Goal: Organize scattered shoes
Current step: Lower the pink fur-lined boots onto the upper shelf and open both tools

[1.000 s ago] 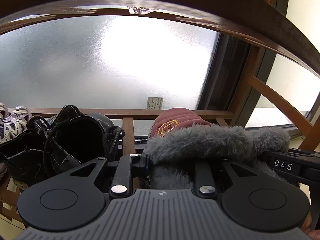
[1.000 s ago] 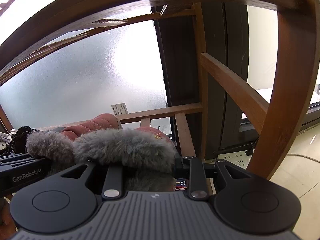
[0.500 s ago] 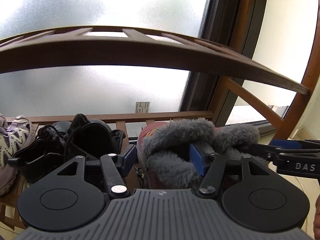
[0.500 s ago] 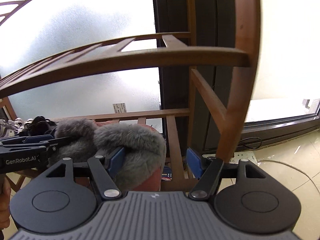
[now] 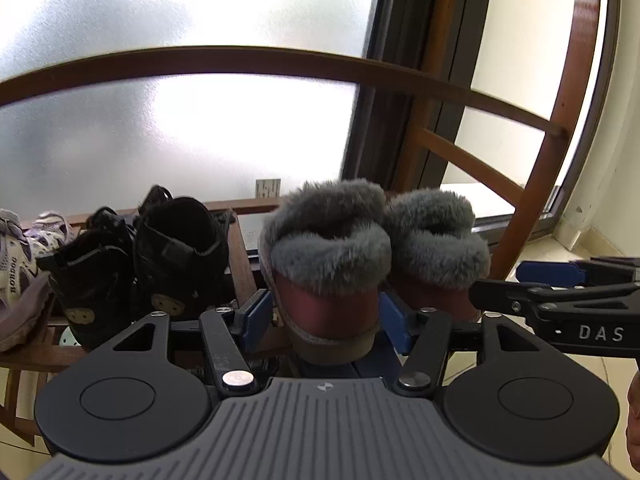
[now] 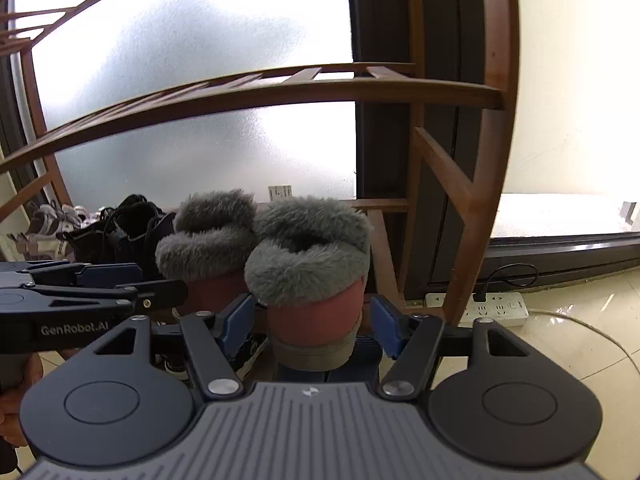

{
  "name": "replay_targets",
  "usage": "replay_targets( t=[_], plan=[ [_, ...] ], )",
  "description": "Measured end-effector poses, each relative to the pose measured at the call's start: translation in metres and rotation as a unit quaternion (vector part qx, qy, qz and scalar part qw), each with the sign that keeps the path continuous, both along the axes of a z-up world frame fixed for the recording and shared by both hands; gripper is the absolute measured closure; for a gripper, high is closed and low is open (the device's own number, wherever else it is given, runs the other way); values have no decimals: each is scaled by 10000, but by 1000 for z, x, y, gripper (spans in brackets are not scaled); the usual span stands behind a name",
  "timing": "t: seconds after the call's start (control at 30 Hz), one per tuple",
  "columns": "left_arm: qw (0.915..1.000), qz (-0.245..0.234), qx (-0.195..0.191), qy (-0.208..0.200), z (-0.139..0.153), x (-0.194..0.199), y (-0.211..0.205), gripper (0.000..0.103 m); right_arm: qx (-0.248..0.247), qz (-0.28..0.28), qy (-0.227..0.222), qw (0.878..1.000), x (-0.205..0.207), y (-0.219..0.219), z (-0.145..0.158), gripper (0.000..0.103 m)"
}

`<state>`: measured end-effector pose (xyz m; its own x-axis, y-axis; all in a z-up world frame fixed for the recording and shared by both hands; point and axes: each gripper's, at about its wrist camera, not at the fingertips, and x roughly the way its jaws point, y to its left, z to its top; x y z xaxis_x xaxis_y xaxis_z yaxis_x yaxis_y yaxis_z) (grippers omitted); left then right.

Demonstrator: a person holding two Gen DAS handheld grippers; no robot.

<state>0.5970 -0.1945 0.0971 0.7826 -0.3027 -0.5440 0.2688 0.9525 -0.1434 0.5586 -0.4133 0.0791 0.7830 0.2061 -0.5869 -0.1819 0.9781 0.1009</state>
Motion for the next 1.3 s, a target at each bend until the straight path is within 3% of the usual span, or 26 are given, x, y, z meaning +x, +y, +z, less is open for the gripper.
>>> replay_targets(
  t=[0.07, 0.1, 0.13, 0.43, 0.87, 1.3],
  plan=[
    [10000, -32, -42, 80, -7, 1, 0, 67, -47, 38, 48, 10000, 4, 5, -6, 51],
    [9999, -45, -56, 89, -9, 3, 0, 77, -80, 44, 79, 9999, 6, 7, -9, 53],
    [9999, -97, -82, 97, -12, 3, 1, 79, -122, 45, 114, 9999, 8, 9, -12, 55],
    [9998, -124, -139, 59, -13, 19, -3, 79, -320, 55, 86, 9994, 25, 18, -22, 57],
    [9996, -18, -241, 109, -21, 42, -8, 77, -227, 32, 58, 9997, 69, 21, -31, 57],
    [9990, -106, -337, 259, -15, 30, -1, 75, -92, 31, 70, 9999, 55, 18, -22, 56]
  ],
)
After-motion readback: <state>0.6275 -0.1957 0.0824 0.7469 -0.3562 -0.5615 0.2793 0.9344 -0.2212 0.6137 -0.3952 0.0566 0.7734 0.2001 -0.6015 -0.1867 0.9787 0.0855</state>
